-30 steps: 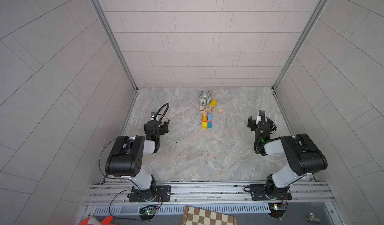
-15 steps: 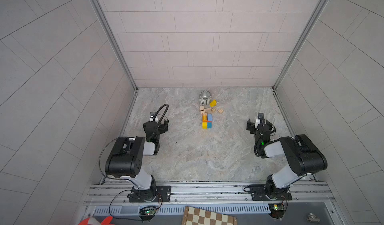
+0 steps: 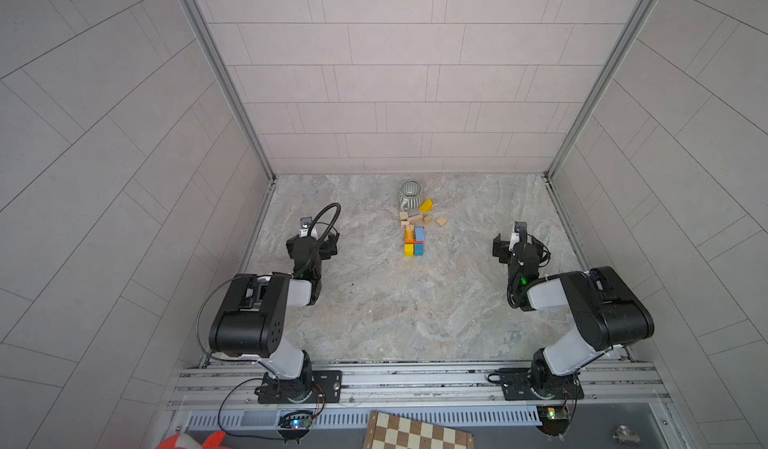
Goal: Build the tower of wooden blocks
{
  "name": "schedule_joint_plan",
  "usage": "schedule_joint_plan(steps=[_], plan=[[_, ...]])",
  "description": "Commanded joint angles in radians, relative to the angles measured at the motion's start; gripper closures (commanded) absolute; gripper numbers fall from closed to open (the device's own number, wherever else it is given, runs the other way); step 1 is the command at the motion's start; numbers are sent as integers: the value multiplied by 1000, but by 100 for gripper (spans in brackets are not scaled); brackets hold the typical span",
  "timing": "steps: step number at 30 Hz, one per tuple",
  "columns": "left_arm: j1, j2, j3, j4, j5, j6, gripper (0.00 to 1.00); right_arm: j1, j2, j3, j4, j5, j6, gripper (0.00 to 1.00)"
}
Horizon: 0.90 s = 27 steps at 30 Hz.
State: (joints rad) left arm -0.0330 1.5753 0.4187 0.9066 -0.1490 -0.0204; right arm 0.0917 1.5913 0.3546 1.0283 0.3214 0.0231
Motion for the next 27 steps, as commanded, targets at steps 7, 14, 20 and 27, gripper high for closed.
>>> schedule_joint_plan(steps=[7, 14, 20, 27], plan=[[-2, 6, -21, 6, 11, 20, 0, -4, -14, -7, -25, 1, -2, 1], [-1, 37, -220, 406, 65, 31, 0, -5, 15, -139, 258, 57, 17, 1], [4, -20, -6, -67, 58, 8, 0, -3, -8, -22, 11, 56, 13, 1], [7, 8, -25, 19, 56, 14, 0, 2, -8, -12, -7, 58, 8, 1]])
